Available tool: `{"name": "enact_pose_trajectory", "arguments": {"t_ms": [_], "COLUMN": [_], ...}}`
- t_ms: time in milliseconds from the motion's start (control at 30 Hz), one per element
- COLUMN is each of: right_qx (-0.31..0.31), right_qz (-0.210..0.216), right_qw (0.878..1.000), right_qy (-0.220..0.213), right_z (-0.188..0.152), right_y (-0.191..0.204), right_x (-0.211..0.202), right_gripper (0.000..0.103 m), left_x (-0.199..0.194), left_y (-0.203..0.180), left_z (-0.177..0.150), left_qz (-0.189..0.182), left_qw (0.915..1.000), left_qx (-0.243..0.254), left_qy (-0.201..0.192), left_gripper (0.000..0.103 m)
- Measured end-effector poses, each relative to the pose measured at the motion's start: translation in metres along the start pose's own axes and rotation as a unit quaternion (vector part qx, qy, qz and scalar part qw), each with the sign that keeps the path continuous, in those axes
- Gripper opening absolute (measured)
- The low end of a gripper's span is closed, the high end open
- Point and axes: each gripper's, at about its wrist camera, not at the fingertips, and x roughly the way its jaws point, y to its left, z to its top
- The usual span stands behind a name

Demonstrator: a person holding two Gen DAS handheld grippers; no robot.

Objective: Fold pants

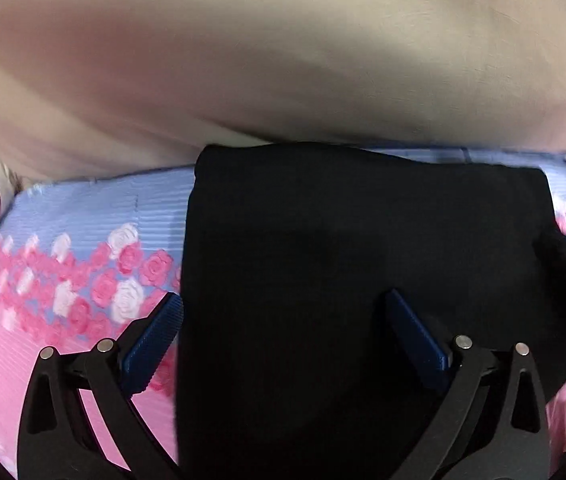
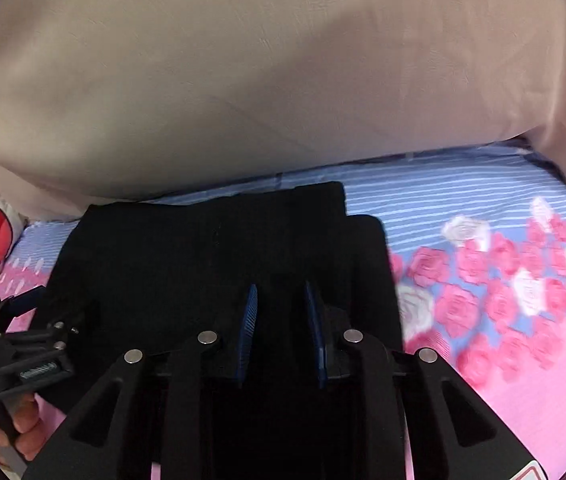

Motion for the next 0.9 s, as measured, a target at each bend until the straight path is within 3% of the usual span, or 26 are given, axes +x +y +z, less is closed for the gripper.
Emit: {"name": "enact_pose_trajectory", "arguments": {"t_ms": [67,167,300,367,533,733,900], "right_qx": [-0.011,-0.018,-0.025,-0.029,0.004,0.026,0.037], "right_qz": [0.006,-0.002,-0.032,-0.045,-0.017,-0.031,-0.052], "right_qw": [1.0,0.999,0.997,0.996,0.996,0.995,0.995], "right_qy": [-0.016,-0.039,-0.064,-0.074,-0.093,-0.086,-0.077], "right_z": [-0.002,-0.011,-0.023,-0.034,-0.063,-0.101,-0.129], "right_y": [0.01,0.019,0.03,0.03,0.024,0.022,0.017], "right_x": [-0.019,-0.049,-0.081,-0.1,-0.126,-0.137,-0.147], "right_gripper": [0.031,0.033,0.05,0.052,0.059,0.06,0.062], "left_x": [-0.015,-0.037,-0.068,-0.081,-0.121,-0.146,-0.139], "left_y": [-0.003,-0.006,-0.001,0.002,0.01,0.014,0.024], "left_z": [-0.001,-0.006,-0.014,-0.02,-0.038,-0.081,-0.105], "left_qz": [0.022,0.022,0.003,0.001,-0.007,-0.004,0.007], "left_qw": [0.9995,0.9989,0.9989,0.9986,0.9979,0.9978,0.9988], "left_qx": [0.004,0.007,-0.006,-0.012,-0.02,-0.017,-0.031], "left_qy": [-0.022,-0.04,-0.046,-0.052,-0.062,-0.064,-0.037], "left_gripper": [0.098,0.098,0.098,0.098,0.098,0.098,0.098]}}
